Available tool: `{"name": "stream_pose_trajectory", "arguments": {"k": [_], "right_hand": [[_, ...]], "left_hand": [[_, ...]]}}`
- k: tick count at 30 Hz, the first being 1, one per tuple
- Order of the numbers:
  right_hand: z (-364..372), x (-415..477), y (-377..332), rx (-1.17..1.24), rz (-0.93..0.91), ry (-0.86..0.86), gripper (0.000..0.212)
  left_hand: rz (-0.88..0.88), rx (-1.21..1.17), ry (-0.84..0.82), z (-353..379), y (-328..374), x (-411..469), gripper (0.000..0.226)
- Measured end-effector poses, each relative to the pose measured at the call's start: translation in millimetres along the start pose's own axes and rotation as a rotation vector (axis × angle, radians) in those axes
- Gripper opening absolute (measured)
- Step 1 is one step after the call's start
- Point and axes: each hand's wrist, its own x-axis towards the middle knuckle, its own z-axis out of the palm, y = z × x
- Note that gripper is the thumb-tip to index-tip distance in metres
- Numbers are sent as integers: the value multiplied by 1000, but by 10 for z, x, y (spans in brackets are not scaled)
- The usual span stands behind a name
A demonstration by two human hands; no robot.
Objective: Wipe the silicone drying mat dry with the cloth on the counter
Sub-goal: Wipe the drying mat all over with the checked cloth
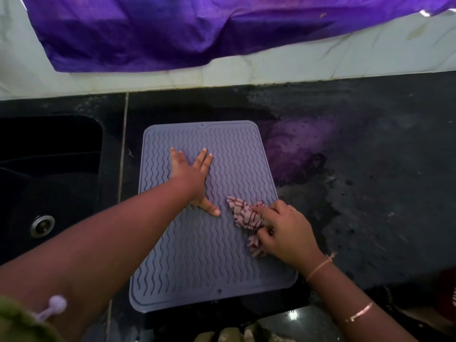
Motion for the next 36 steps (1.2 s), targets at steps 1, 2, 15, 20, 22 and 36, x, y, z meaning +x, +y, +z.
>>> {"name": "stream_pose_trajectory", "arguments": {"k": [1,2,15,20,22,36], "right_hand": [[-21,2,8,65,49,-18,41],[-56,30,4,168,118,-25,39],[-908,911,-297,935,-14,80,62],[-683,717,-69,433,-66,-579,52],[-587,788,-80,518,112,-281,44],[100,677,-390,-149,133,-59,46]], "left_hand": [[-5,-23,-1,7,-4,-11,149],[-9,-41,4,16,-10,-29,147],[33,-120,96,168,140,-535,92],[70,-177,43,142,145,-589,92],[73,-199,3,127,151,-576,102],[9,-171,-87,123,221,-599,124]]}}
